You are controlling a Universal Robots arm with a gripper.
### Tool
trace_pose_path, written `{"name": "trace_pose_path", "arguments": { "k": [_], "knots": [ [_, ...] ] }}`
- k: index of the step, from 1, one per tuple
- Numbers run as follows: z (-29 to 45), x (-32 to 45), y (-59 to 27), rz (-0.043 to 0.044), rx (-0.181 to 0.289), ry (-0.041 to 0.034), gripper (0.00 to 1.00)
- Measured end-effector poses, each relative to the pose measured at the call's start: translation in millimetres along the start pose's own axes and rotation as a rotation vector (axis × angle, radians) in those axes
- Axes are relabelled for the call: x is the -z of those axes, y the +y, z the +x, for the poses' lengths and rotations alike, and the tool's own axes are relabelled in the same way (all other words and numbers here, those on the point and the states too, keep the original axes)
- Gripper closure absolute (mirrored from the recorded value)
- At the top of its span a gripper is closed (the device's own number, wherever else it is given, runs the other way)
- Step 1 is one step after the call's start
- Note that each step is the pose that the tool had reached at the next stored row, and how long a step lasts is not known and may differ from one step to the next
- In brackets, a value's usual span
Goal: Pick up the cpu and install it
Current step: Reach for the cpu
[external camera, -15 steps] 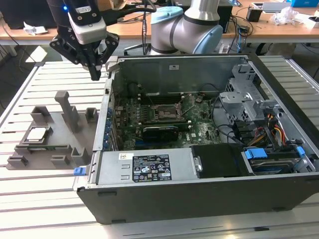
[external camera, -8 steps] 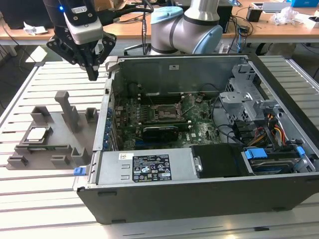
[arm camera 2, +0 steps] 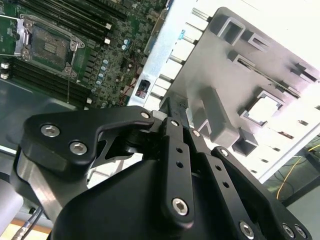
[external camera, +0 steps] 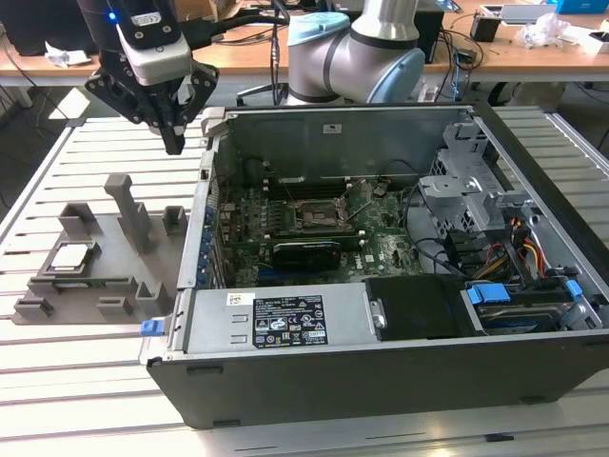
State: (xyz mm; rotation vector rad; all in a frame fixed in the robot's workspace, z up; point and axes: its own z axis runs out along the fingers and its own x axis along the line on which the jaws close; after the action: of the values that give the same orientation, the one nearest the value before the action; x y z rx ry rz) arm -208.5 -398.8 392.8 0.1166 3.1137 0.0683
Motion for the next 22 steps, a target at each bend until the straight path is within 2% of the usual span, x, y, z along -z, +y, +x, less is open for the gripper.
{"name": "trace_pose_path", "arguments": {
  "k": [15, 22],
  "knots": [
    [13.7, -0.1, -1.1, 0.0001, 0.000, 0.0000, 0.89],
    [17.2, -0.1, -1.3, 0.0007, 0.000, 0.0000, 0.89]
  ]
}}
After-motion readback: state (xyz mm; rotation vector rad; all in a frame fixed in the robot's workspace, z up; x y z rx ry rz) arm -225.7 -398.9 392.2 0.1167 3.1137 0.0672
